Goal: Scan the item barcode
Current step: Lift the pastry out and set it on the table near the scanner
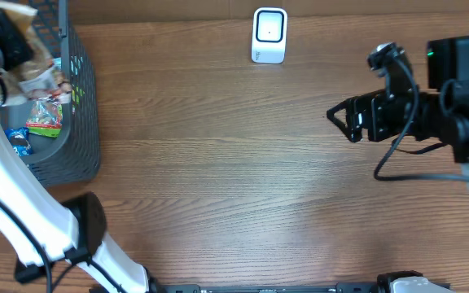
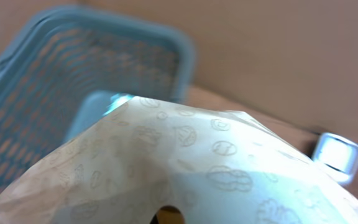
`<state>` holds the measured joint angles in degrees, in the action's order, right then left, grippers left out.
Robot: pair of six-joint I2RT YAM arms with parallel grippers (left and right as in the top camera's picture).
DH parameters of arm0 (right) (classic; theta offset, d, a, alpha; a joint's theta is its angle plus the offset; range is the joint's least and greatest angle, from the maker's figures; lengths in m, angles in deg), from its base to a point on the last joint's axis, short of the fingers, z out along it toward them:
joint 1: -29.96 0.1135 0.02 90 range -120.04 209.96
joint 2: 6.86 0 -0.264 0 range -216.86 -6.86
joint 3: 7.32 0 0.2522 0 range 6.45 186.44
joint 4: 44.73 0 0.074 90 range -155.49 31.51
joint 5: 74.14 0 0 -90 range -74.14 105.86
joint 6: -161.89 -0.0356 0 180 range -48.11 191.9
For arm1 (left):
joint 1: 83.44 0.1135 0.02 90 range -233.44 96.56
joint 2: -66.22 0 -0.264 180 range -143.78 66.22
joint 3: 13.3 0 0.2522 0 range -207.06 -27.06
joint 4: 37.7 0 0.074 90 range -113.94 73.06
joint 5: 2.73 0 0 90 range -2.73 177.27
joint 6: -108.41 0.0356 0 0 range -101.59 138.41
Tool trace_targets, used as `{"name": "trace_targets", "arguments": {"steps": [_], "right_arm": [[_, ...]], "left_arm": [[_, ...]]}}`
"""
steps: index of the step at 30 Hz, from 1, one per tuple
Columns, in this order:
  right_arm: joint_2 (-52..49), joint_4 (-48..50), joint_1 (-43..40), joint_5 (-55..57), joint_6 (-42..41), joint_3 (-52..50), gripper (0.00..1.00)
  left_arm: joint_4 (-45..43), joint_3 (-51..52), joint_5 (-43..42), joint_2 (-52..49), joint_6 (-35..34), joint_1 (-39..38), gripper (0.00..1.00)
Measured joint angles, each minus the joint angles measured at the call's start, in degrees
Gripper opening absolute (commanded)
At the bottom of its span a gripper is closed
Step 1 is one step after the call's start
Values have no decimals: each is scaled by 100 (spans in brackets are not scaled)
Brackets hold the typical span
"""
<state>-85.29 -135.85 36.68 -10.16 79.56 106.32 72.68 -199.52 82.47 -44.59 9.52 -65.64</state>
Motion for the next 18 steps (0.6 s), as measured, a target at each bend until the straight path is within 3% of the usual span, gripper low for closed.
{"name": "trace_targets", "arguments": {"steps": [8,14,18], "right_arm": [[610,-210,0,1027,-859,424,87],[540,-695,0,1537,-1220,428,87],[398,-813,0,1663,-1300,428,87]], "left_arm": [[11,581,-87,387,-350,-1735,4],[-92,2352,564,251,-905,-2647,4],[-603,3558,793,17,-1073,-3027,4]]}}
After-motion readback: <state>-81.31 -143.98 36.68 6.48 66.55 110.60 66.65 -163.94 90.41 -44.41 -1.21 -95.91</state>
